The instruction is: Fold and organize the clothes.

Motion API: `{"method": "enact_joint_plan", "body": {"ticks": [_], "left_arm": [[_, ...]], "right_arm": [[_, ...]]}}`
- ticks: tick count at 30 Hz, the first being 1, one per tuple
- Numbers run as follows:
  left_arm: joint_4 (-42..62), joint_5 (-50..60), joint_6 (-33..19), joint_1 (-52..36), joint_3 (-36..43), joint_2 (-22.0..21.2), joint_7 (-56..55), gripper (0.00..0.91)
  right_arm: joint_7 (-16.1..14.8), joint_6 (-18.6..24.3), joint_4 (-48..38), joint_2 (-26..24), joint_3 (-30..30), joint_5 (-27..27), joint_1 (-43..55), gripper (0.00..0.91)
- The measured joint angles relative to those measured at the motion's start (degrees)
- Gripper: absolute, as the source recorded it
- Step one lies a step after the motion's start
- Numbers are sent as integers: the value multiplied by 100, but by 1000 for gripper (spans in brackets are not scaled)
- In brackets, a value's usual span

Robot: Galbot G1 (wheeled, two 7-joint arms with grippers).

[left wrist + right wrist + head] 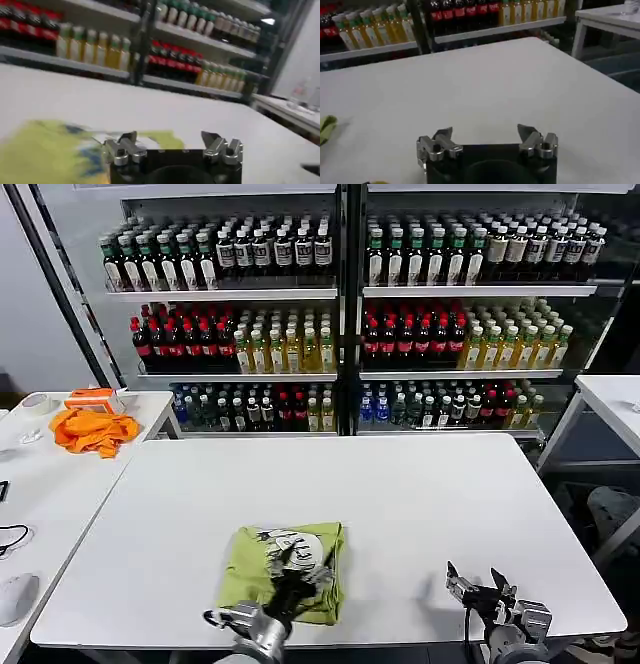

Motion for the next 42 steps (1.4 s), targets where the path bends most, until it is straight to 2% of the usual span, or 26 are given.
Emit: {"method": "enact_joint_plan", "body": {"ticks": [8, 13, 30, 31, 32, 33, 34, 35, 37, 42], "left_arm": [[-314, -558, 248, 425, -1092, 222, -184, 907], [-343, -1000, 456, 566, -1450, 220, -292, 907], [118, -1594, 708, 505, -1482, -26, -265, 907], [149, -1621, 708, 488, -1470, -41, -250, 867], [174, -1645, 708, 468, -1460, -54, -234, 685], [199, -1680, 710, 443, -1455, -69, -213, 554], [215, -1720, 713, 420, -1455, -83, -194, 222], [228, -1761, 716, 403, -1455, -94, -177, 71], [268, -1870, 717, 364, -1465, -116, -133, 20], [374, -2263, 728, 297, -1531, -155, -13, 20]], "right_arm": [[-4, 4, -62, 19, -71, -19, 54, 907], [-1, 5, -73, 40, -105, -50, 55, 907], [1, 1, 130, 121, 7, -96, -142, 907], [2, 0, 140, 125, 15, -100, -155, 907], [2, -1, 160, 129, 23, -106, -167, 907], [2, -1, 182, 135, 28, -112, -182, 907], [3, -1, 194, 139, 33, -119, -194, 907], [3, -1, 211, 146, 35, -127, -211, 907], [2, -2, 248, 162, 41, -142, -239, 907], [0, -1, 328, 191, 79, -169, -307, 907]]}}
